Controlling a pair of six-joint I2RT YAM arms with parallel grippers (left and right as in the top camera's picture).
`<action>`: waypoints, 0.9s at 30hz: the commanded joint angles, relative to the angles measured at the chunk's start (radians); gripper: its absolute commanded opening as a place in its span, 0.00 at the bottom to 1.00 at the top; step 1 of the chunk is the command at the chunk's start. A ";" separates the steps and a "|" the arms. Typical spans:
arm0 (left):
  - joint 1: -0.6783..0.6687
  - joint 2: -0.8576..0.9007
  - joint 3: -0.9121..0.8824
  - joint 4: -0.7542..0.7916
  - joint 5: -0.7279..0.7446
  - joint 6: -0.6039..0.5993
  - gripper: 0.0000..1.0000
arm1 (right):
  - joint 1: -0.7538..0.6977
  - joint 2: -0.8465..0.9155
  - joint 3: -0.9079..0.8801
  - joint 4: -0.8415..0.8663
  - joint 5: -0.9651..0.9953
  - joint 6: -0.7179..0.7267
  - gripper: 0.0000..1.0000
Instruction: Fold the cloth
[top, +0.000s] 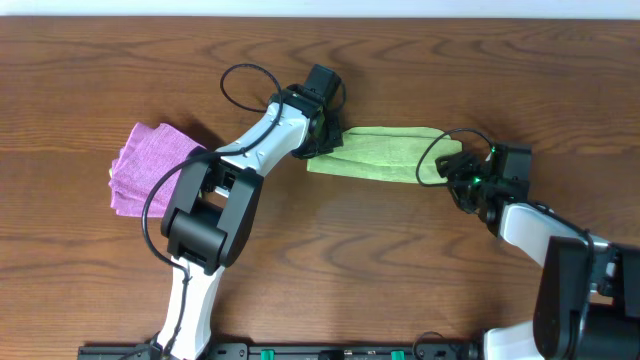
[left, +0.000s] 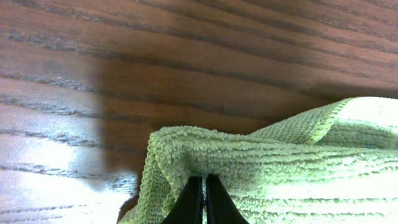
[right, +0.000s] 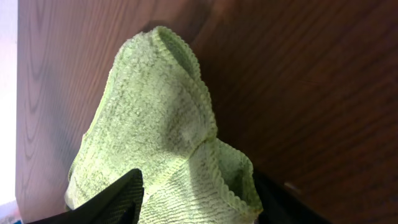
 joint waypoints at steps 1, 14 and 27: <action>-0.002 0.029 -0.013 -0.032 -0.035 -0.016 0.06 | 0.009 0.068 -0.048 -0.035 0.093 0.006 0.56; -0.002 0.029 -0.013 -0.069 -0.036 -0.015 0.06 | 0.010 0.171 -0.048 0.031 0.098 -0.001 0.49; -0.002 0.030 -0.013 -0.074 -0.036 -0.012 0.06 | 0.010 0.177 -0.023 0.079 0.033 -0.124 0.02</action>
